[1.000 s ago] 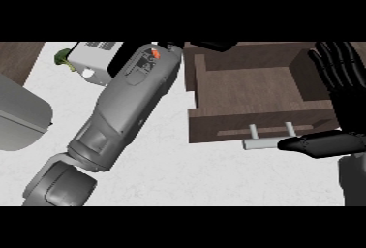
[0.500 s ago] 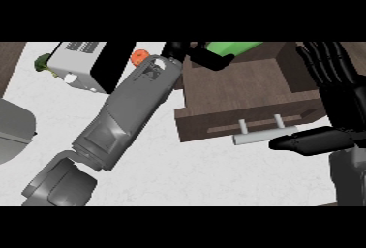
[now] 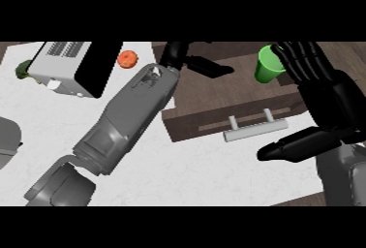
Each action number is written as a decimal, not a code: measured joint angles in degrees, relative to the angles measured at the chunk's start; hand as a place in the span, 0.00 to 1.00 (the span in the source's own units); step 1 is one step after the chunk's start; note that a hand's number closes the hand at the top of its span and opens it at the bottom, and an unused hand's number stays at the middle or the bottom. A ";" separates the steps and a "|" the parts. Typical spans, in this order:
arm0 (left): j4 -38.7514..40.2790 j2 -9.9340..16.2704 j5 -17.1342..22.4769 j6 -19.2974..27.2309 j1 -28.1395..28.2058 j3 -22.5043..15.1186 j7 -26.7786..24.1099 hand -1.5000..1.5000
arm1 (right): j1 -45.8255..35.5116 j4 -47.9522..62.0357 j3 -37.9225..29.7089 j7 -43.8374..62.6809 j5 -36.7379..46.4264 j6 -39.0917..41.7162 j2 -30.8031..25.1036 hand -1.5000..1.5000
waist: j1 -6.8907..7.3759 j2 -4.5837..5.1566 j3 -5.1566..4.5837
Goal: Pick up the cup, place it into the drawer and close the drawer
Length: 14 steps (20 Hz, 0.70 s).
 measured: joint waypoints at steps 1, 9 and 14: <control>-0.51 0.00 1.07 -0.28 0.18 0.24 -0.59 0.00 | 0.08 0.12 0.64 0.04 -1.05 1.19 0.16 1.00 | -0.21 0.03 0.00; -4.48 -0.01 9.31 -1.15 1.14 2.69 -8.20 0.00 | 0.49 0.52 7.74 3.16 -7.11 13.88 -3.16 1.00 | 0.89 -0.48 -0.09; -4.13 0.00 12.09 0.62 1.29 3.13 -11.40 0.00 | 2.21 -0.65 12.08 7.00 -2.91 19.39 -8.90 0.00 | 3.38 -1.28 -0.10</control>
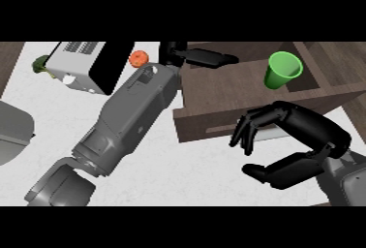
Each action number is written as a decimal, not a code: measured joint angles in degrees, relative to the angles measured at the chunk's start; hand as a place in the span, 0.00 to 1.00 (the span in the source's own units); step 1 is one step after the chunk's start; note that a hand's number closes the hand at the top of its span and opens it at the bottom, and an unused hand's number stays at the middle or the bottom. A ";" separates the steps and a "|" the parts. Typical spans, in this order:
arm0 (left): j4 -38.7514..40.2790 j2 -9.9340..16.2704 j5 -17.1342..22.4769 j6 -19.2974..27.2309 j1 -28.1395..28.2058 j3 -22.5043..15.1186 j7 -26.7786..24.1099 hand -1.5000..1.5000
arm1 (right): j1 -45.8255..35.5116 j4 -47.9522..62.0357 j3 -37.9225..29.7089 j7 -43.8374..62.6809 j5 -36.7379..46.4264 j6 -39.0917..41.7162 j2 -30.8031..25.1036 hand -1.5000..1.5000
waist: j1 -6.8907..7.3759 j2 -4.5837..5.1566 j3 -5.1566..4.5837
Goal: Pick up the cup, place it into the drawer and close the drawer
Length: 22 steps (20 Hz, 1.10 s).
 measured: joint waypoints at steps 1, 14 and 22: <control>0.44 0.01 0.34 0.13 -0.16 0.13 -0.60 0.00 | 0.43 -0.01 0.34 0.33 1.39 0.16 -0.70 0.00 | 0.59 -0.06 0.01; -1.73 0.31 4.40 -2.61 5.72 1.43 -5.66 0.00 | 3.88 16.66 9.80 -11.56 33.31 -10.23 -0.97 0.00 | 8.54 -1.04 0.08; -7.59 3.07 4.55 -5.56 11.41 1.51 -4.99 0.00 | -6.52 44.35 9.69 -21.91 41.93 -17.53 2.09 1.00 | 12.45 -1.19 0.10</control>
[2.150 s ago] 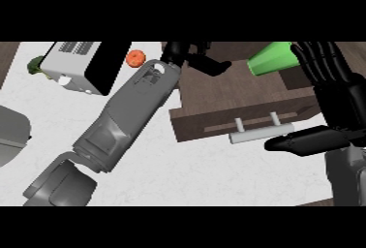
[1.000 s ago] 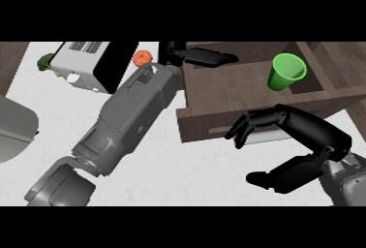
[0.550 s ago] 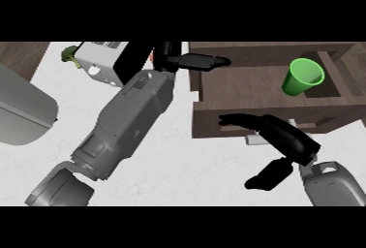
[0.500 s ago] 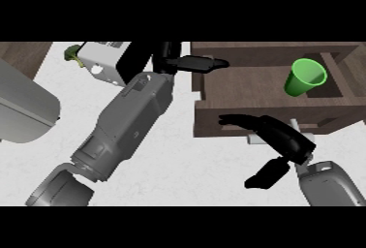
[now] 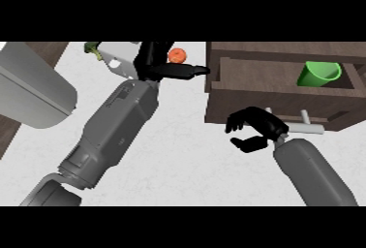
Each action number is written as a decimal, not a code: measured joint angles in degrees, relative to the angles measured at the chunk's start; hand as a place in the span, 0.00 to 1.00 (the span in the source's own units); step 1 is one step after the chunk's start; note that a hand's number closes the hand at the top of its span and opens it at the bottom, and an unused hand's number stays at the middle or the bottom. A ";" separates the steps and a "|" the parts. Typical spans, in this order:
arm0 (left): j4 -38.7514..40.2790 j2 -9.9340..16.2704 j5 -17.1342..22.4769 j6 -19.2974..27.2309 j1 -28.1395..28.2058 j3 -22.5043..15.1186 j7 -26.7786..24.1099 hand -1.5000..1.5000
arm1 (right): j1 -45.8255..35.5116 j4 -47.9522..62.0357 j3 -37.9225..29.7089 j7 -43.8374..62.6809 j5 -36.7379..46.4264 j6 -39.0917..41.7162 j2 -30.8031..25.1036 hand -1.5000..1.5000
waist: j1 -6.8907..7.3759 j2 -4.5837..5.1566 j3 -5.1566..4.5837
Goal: Pick up the cup, place it into the drawer and close the drawer
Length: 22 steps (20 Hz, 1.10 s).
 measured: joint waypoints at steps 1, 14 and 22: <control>-0.79 0.37 0.02 -0.30 0.74 -0.05 0.18 0.00 | -1.61 2.93 -0.70 -1.43 0.53 -1.18 0.15 1.00 | 0.41 -0.05 -0.08; -9.10 6.06 0.71 -6.46 9.23 -0.75 2.70 0.00 | -16.47 25.24 -12.95 -12.83 -3.79 -6.31 -1.39 1.00 | 4.62 0.91 0.46; -11.65 7.43 0.87 -8.75 11.38 -1.41 3.87 0.00 | -16.46 25.94 -15.28 -14.14 -7.72 -0.88 -2.54 1.00 | 5.75 1.01 0.78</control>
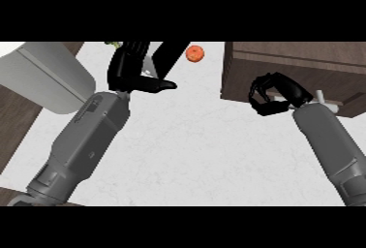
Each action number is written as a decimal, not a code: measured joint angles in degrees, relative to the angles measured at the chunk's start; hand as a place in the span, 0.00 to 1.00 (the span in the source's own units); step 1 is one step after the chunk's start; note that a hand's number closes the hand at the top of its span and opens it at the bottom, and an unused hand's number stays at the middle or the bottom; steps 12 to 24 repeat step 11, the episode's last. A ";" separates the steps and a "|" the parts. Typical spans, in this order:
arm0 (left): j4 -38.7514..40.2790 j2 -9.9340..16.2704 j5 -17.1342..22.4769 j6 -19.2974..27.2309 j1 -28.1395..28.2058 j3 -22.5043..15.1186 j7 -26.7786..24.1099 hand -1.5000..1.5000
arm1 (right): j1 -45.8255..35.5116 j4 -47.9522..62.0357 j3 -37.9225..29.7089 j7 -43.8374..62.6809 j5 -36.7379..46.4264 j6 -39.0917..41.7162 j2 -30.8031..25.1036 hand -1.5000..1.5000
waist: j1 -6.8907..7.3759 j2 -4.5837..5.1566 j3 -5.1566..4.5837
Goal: Pick up the cup, place it into the drawer and close the drawer
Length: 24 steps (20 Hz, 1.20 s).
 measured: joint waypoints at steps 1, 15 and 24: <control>-0.19 -0.01 -0.02 -0.29 0.40 -0.18 0.03 0.00 | 0.15 -0.17 -0.26 0.05 -0.48 0.55 -0.16 1.00 | 0.18 0.05 0.01; -1.90 0.82 0.57 -2.61 1.92 -0.32 0.70 0.00 | 1.46 -2.46 -1.29 0.00 -4.16 7.58 -2.22 1.00 | 1.38 0.71 0.37; -1.90 0.82 0.57 -2.61 1.92 -0.32 0.70 0.00 | 1.46 -2.46 -1.29 0.00 -4.16 7.58 -2.22 1.00 | 1.38 0.71 0.37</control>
